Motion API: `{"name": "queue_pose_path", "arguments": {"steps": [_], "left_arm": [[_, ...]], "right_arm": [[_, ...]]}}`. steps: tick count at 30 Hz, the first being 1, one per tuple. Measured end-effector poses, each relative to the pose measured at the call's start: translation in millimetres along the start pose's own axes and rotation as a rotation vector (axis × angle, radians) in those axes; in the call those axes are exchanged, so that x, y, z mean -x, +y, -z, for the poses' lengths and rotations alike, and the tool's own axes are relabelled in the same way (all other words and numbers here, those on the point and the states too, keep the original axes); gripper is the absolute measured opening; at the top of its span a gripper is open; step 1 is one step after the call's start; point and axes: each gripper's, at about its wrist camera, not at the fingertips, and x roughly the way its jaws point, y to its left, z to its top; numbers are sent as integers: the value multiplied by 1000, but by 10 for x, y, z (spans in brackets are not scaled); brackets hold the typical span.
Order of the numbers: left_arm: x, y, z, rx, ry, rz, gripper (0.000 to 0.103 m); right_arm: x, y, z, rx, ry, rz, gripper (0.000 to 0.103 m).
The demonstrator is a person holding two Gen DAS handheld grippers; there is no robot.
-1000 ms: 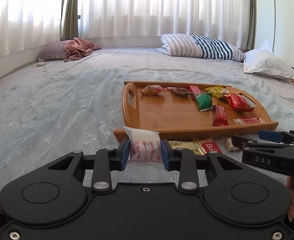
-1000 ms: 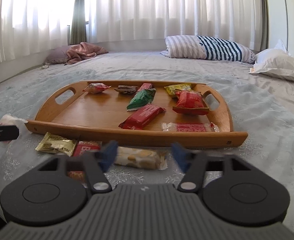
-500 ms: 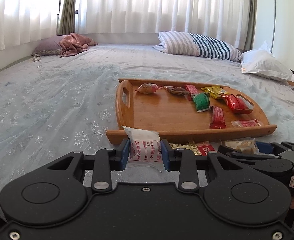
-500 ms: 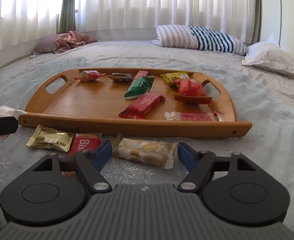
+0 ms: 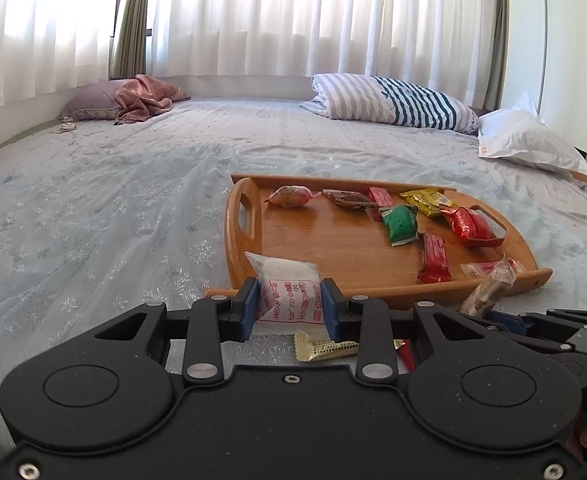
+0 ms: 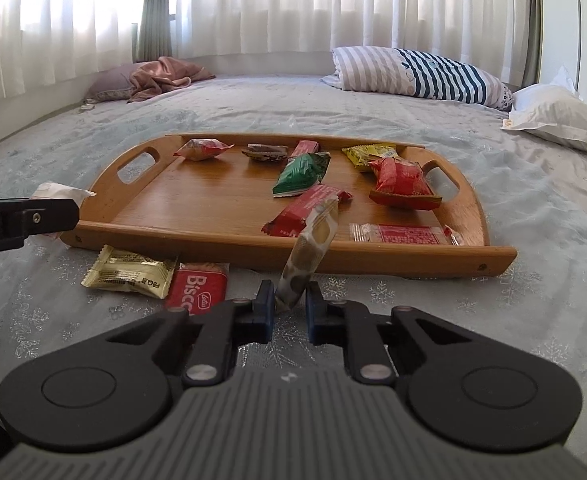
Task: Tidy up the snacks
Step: 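Carry the white packet and gold snack stick over the tray with both tools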
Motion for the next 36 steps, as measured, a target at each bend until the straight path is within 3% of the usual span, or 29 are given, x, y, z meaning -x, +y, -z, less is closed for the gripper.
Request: {"name": "queue_pose_path", "arguments": {"steps": [6,14,17,22,29,36], "left_arm": [[-59,19,-88,12,-7,18,32],[-295,88,-372,48,-12,79,32],[-448,128,-490,68,-1,97,32],[-763,242,-672,121,33,120,32],[-1170,240,-803,93,61,96,32],[-1476,222,-871,94,86,79,32]], "right_arm": [[81,-61,-41,-26,-10,-36,18],[29,-212,-357,-146,-1,-189,18],[-133,-256,-525,-170,27,-278,18],[-476,-267,-783,-145,62,-355,18],[-984,-341,-1038,-181,139,-424,18],[-1321,-313,-1077,-196,203,-449,18]]}}
